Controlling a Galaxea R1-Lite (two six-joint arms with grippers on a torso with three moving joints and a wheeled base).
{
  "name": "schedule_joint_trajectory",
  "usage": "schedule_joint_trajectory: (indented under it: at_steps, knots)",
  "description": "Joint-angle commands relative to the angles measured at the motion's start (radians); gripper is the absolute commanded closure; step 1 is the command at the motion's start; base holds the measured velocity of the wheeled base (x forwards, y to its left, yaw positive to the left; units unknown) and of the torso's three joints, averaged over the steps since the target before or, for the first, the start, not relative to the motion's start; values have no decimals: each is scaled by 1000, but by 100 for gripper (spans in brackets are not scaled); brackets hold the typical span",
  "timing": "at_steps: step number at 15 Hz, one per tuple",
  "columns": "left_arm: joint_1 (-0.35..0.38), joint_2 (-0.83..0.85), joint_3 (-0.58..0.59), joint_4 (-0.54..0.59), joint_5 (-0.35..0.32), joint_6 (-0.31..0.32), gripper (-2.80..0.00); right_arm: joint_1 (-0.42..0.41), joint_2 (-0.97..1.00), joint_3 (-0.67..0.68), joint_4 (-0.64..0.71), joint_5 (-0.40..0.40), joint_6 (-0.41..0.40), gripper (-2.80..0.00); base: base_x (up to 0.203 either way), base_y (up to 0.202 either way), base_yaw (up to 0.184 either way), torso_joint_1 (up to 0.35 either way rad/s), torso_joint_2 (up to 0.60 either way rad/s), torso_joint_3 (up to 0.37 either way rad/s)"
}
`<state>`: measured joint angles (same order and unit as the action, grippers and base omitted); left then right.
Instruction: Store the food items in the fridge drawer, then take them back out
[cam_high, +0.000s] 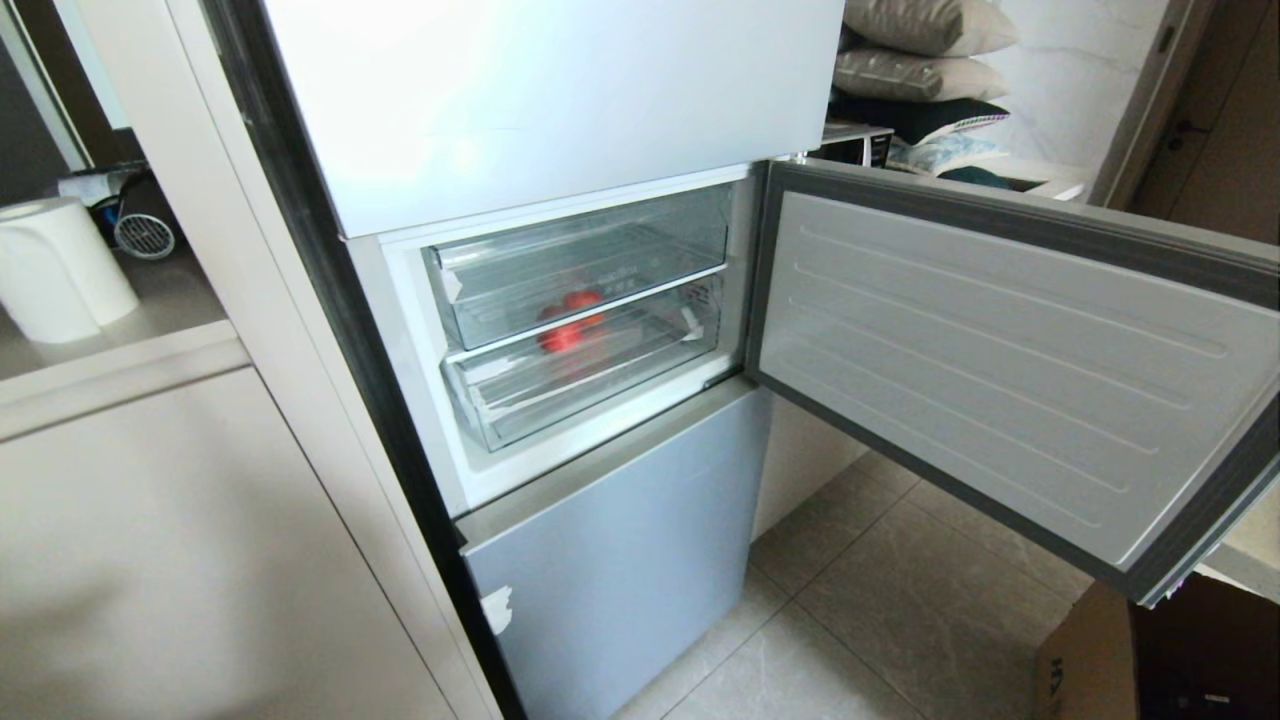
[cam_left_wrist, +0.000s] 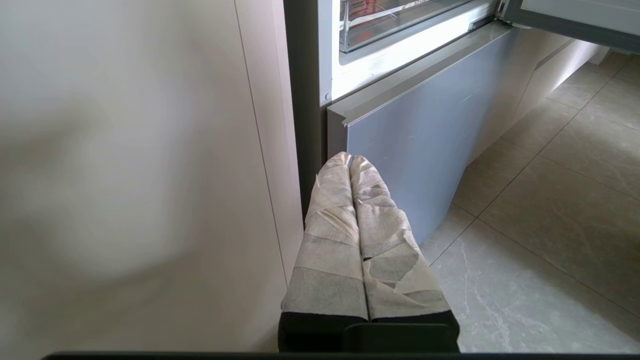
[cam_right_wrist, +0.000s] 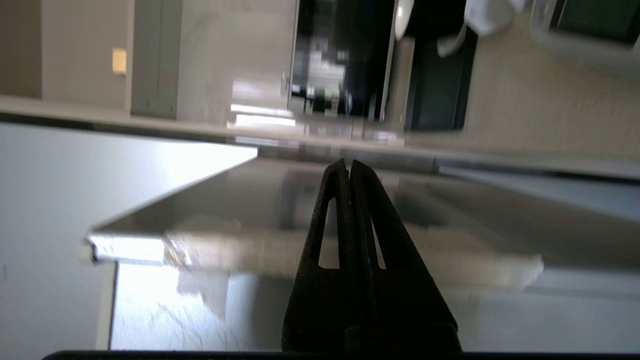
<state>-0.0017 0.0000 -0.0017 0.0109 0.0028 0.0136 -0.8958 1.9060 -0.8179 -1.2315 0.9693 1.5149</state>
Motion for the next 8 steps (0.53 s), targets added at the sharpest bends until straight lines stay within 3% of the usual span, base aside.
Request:
schedule_joint_trajectory:
  at_steps: [1, 8]
  knots:
    - [0, 0, 0, 0, 0, 0, 0, 5, -39, 49, -6, 66, 8, 0, 0, 0, 0, 0, 0, 0]
    - [0, 0, 0, 0, 0, 0, 0, -84, -459, 417, -86, 110, 11, 0, 0, 0, 0, 0, 0, 0]
